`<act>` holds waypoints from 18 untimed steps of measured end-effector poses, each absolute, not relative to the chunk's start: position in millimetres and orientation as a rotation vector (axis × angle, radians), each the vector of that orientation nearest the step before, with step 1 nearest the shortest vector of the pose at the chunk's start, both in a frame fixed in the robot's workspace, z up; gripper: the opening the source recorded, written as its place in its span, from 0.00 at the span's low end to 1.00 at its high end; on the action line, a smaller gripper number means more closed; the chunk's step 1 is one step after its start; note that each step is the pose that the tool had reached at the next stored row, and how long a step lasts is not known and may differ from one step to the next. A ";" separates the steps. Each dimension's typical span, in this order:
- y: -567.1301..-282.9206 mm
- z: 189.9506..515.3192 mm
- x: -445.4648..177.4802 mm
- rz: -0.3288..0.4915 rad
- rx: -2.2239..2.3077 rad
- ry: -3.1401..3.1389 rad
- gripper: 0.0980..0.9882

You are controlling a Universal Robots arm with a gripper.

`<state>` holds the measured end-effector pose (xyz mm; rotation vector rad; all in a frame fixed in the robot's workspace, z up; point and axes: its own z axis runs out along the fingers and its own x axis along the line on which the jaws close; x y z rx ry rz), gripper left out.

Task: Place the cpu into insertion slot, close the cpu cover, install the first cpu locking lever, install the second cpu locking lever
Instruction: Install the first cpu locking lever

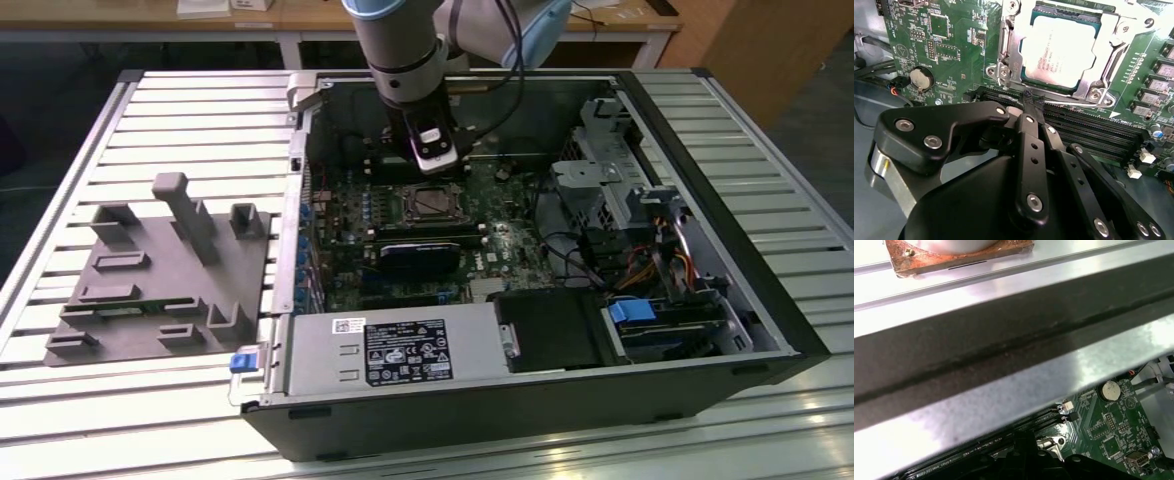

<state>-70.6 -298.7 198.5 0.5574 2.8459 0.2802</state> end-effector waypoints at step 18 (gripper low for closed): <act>-299.5 194.4 -69.8 0.272 0.550 2.847 0.00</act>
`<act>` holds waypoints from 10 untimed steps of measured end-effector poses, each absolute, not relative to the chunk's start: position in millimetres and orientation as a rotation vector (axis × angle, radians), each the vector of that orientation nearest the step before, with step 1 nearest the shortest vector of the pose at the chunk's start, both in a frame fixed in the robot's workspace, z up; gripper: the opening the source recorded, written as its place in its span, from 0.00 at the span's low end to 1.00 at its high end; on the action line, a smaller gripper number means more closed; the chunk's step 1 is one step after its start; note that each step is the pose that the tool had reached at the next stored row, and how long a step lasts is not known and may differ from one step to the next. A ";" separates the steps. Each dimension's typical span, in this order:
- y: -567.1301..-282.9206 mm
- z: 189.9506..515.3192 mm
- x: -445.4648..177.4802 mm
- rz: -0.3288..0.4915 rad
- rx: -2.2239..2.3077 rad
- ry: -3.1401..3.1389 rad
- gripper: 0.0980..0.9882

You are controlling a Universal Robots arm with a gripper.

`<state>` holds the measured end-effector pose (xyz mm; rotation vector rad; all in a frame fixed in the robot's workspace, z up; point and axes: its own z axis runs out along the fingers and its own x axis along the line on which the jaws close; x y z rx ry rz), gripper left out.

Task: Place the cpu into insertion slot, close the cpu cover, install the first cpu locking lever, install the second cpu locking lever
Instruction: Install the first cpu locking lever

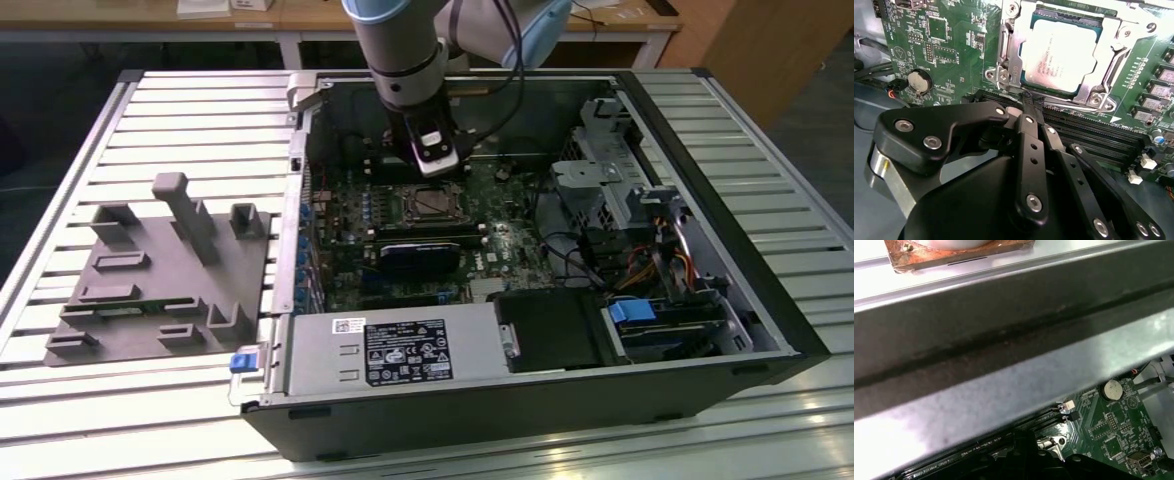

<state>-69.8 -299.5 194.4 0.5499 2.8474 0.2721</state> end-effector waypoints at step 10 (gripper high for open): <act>-300.3 191.5 -69.4 0.267 0.545 2.848 0.00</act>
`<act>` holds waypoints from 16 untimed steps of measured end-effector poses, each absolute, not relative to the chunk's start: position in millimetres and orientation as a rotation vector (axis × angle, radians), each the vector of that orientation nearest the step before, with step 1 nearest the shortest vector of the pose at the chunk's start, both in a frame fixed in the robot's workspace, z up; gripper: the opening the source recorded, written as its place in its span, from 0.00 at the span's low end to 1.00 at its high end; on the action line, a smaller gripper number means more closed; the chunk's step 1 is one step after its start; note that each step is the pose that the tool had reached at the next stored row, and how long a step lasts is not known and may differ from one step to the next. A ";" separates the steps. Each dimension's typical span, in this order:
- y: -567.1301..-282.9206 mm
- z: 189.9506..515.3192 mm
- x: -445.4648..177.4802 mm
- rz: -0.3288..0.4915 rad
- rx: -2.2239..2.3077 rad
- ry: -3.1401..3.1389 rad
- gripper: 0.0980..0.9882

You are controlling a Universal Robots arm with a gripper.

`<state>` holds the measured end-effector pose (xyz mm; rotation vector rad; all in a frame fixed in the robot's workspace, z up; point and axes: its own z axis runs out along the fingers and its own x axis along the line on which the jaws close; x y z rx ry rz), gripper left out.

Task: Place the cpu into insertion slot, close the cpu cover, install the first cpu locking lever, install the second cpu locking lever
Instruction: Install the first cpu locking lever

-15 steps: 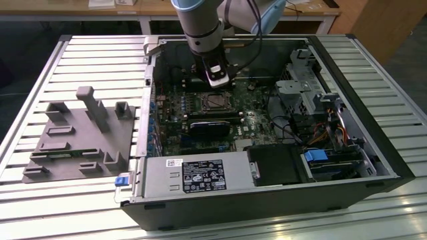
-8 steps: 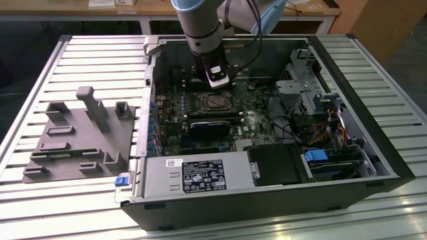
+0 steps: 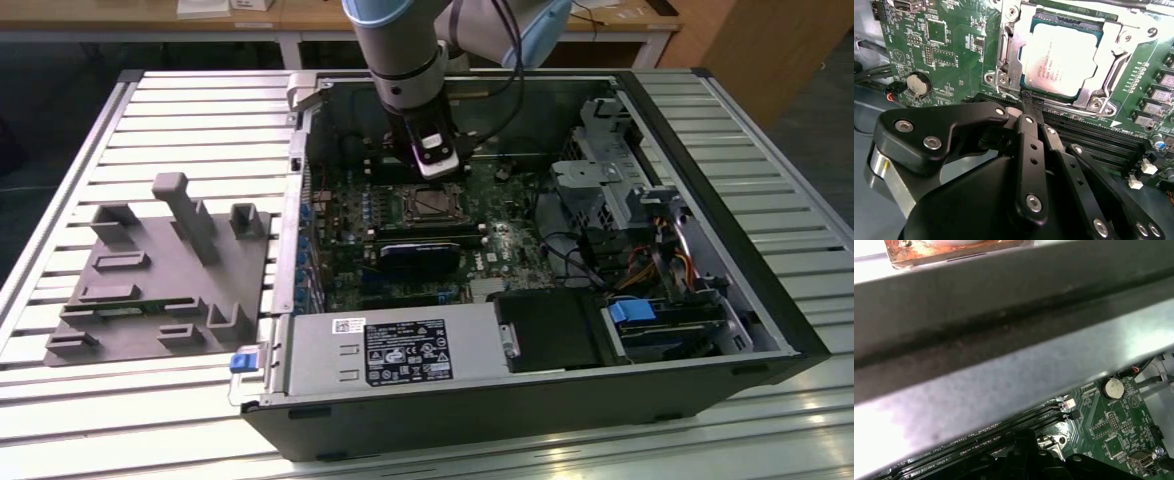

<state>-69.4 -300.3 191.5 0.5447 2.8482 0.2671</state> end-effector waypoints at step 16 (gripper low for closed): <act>-300.5 200.0 -69.4 0.266 0.539 2.850 0.00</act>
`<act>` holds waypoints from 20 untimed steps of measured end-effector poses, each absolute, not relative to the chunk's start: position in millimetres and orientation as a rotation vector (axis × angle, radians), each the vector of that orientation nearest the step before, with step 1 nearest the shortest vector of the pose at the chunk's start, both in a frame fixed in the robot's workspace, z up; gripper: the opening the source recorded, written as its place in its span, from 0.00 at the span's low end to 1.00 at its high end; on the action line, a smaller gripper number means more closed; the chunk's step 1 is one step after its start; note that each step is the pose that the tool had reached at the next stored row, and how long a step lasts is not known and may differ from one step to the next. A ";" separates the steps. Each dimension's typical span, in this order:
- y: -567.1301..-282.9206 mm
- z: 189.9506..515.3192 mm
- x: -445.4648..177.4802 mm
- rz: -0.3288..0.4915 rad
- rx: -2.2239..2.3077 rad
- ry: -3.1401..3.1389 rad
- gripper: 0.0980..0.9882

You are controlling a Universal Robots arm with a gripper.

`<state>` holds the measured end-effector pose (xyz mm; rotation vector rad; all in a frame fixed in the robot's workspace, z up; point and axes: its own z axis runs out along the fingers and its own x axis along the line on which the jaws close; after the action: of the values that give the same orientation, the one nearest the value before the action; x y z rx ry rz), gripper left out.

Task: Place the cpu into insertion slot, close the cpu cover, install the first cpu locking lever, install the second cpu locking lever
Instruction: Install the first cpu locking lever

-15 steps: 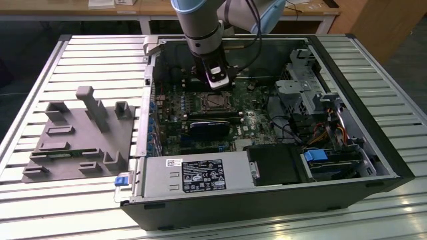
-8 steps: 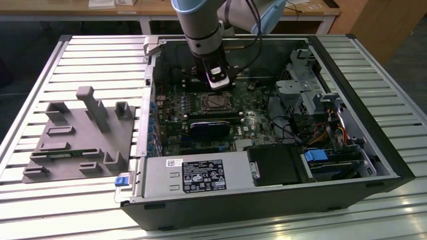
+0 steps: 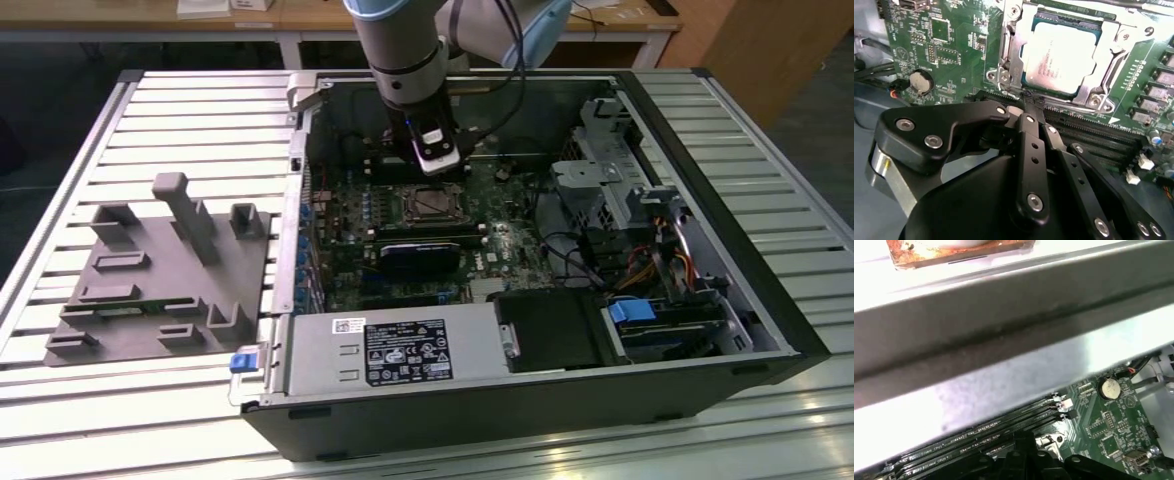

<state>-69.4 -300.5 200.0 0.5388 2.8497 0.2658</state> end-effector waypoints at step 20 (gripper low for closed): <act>-299.7 211.4 -66.4 0.183 0.537 2.879 0.00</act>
<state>-66.4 -299.7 211.4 0.5368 2.8795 0.1834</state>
